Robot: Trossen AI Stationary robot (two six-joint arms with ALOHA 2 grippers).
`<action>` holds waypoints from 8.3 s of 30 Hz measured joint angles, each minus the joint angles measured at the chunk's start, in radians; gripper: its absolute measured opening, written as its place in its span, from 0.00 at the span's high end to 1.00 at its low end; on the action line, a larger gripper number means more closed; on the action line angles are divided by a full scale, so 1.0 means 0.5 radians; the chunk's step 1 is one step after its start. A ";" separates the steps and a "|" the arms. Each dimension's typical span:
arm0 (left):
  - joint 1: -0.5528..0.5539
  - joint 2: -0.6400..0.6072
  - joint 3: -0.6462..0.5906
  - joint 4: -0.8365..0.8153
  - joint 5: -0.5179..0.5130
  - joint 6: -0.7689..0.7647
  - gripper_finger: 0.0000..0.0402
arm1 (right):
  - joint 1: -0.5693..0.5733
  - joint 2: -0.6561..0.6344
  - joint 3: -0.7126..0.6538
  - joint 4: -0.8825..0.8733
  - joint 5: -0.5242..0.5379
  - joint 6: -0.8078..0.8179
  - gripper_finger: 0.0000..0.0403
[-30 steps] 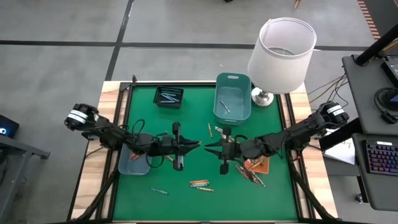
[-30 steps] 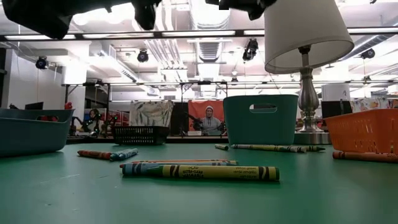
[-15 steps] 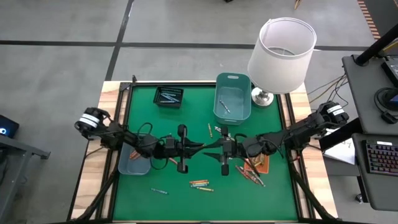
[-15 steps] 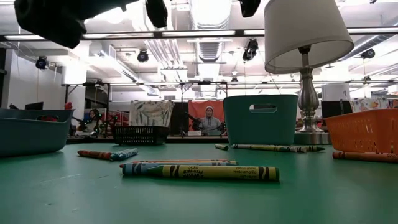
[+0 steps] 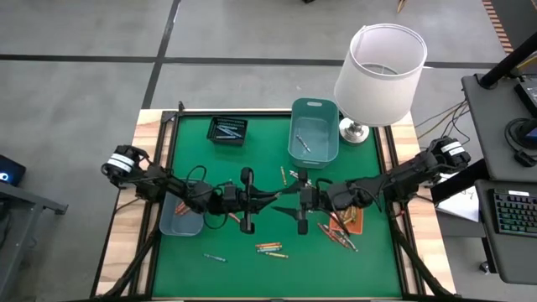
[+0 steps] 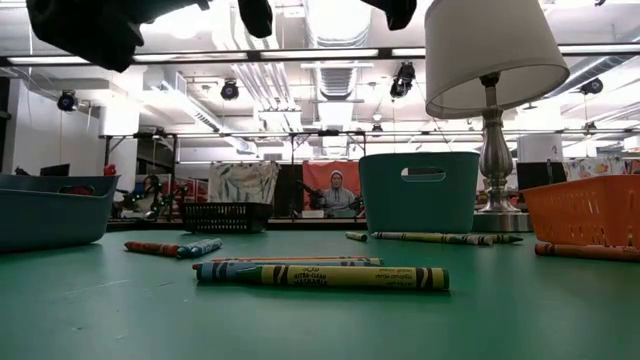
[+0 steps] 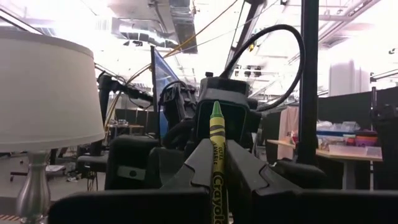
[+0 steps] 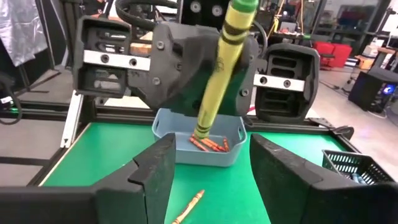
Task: Sort crayons
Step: Put the green crayon into the orange bin, then put the orange crayon into the blue bin
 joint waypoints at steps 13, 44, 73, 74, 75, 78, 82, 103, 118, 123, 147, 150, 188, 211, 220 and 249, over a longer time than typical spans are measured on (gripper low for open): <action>0.008 0.180 0.177 0.042 0.000 0.001 1.00 | 0.002 0.000 0.001 0.045 -0.001 -0.060 0.53; 0.001 -0.084 -0.088 0.006 0.000 -0.054 0.69 | -0.002 -0.280 0.006 -0.790 0.017 0.336 0.95; 0.002 -0.322 -0.331 -0.064 -0.016 -0.030 0.69 | 0.121 -0.082 0.220 -3.509 -0.613 2.010 0.76; 0.002 -0.322 -0.331 -0.072 -0.016 -0.030 0.69 | 0.121 -0.083 0.220 -3.510 -0.613 2.016 0.74; 0.002 -0.322 -0.331 -0.076 -0.016 -0.030 0.69 | 0.121 -0.083 0.219 -3.510 -0.613 2.017 0.72; 0.002 -0.322 -0.331 -0.087 -0.017 -0.033 0.69 | 0.121 -0.084 0.221 -3.511 -0.613 2.016 0.70; 0.002 -0.322 -0.317 -0.125 -0.082 -0.107 0.69 | 0.121 -0.085 0.266 -3.510 -0.613 2.015 0.70; -0.041 -0.404 0.217 -1.557 -0.267 -0.180 0.69 | 0.139 -0.087 0.258 -3.298 -0.508 1.985 0.96; -0.087 -0.384 0.883 -4.264 -0.265 -1.128 0.69 | 0.139 -0.088 0.275 -3.265 -0.504 1.920 0.97; -0.121 -0.299 0.978 -4.783 -0.228 -1.078 0.69 | 0.141 -0.089 0.336 -3.271 -0.501 1.843 0.97; -0.130 -0.225 0.443 -4.290 0.162 -0.575 0.69 | 0.151 -0.089 0.397 -3.262 -0.502 1.716 0.97; -0.130 -0.225 0.370 -4.188 0.233 -0.577 0.69 | 0.151 -0.089 0.396 -3.260 -0.502 1.718 0.97; -0.127 -0.227 0.078 -3.721 0.253 -0.648 0.78 | 0.151 -0.089 0.395 -3.194 -0.503 1.721 0.97; -0.127 -0.229 0.043 -3.729 0.245 -0.627 0.85 | 0.151 -0.089 0.394 -3.156 -0.503 1.719 0.97; -0.127 -0.227 0.058 -3.782 0.246 -0.630 0.99 | 0.151 -0.089 0.394 -3.156 -0.503 1.719 0.97; -0.288 -0.646 0.665 -5.909 0.353 -1.312 1.00 | 0.151 -0.090 0.394 -3.148 -0.503 1.611 0.97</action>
